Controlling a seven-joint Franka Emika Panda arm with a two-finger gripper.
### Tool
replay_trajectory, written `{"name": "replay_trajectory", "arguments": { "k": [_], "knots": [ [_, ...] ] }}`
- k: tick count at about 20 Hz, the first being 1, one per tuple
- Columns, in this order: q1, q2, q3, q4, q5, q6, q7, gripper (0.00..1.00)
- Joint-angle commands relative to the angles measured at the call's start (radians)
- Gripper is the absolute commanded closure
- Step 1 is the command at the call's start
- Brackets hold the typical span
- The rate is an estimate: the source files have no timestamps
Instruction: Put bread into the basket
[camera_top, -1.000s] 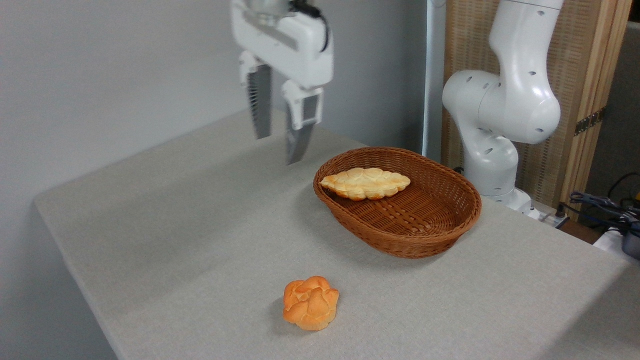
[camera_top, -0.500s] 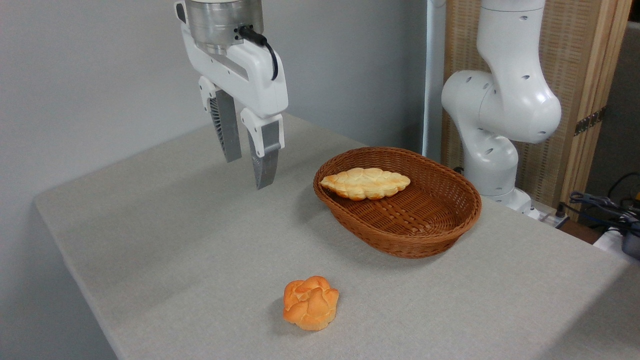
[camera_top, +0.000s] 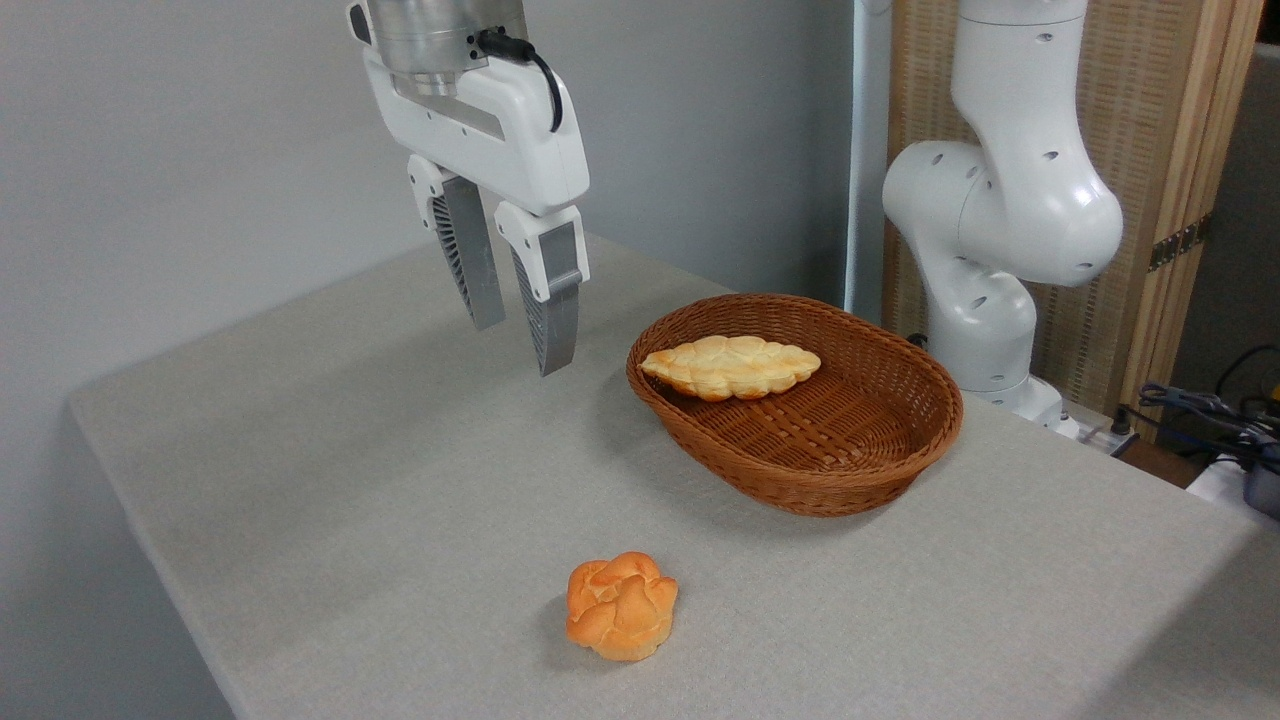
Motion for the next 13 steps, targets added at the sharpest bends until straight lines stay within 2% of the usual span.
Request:
{"name": "replay_trajectory", "arguments": {
  "k": [1,13],
  "knots": [
    [0.009,0.018,-0.013,0.03,0.017,-0.026,-0.015,0.0],
    [0.009,0.016,-0.01,0.03,0.005,-0.029,-0.018,0.0]
  ]
}}
